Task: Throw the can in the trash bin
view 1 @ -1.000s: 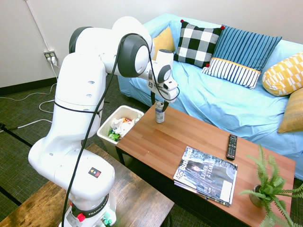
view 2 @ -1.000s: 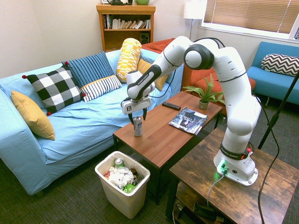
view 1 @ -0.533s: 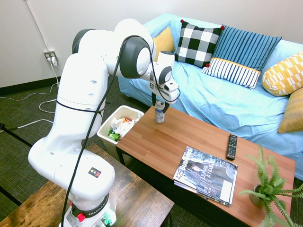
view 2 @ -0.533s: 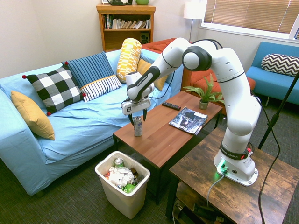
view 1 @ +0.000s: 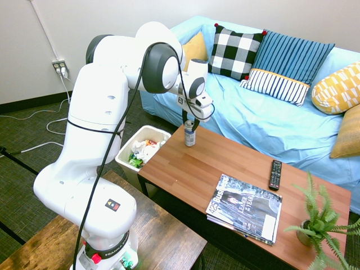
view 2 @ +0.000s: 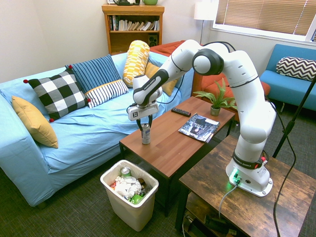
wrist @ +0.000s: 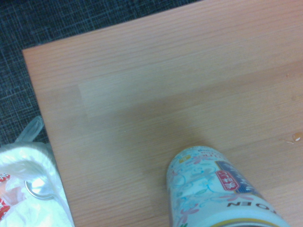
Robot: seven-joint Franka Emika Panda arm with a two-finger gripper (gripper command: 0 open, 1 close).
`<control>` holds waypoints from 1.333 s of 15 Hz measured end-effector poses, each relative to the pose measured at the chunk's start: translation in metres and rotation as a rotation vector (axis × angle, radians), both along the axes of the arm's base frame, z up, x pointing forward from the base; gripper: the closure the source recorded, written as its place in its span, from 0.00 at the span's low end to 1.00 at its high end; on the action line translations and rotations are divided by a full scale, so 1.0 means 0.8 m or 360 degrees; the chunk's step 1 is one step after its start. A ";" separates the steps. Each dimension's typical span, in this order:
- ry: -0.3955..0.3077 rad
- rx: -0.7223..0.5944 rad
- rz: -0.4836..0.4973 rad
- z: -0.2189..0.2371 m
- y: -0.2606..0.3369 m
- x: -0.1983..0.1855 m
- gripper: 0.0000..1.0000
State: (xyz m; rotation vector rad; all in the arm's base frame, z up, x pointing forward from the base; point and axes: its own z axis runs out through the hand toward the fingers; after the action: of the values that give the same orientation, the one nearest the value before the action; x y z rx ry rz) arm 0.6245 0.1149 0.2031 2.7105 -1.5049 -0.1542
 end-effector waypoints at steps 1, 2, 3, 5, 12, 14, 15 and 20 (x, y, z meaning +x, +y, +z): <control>-0.0004 0.0001 0.0000 0.002 0.000 0.001 1.00; -0.0012 0.0004 0.0006 0.006 0.002 0.003 1.00; -0.0025 0.0007 0.0017 0.014 0.007 0.004 1.00; -0.0061 -0.0009 0.0086 0.050 0.030 0.002 1.00; -0.0103 -0.0192 0.0403 0.126 0.230 -0.030 1.00; -0.0072 -0.0260 0.0485 0.095 0.290 -0.046 1.00; -0.0052 -0.0288 0.0515 0.078 0.312 -0.054 1.00; 0.0045 -0.0355 0.0626 0.016 0.364 -0.084 0.00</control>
State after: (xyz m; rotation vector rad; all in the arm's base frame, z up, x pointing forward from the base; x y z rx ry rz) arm 0.5575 0.4057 0.2162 2.7365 -0.8925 -0.0100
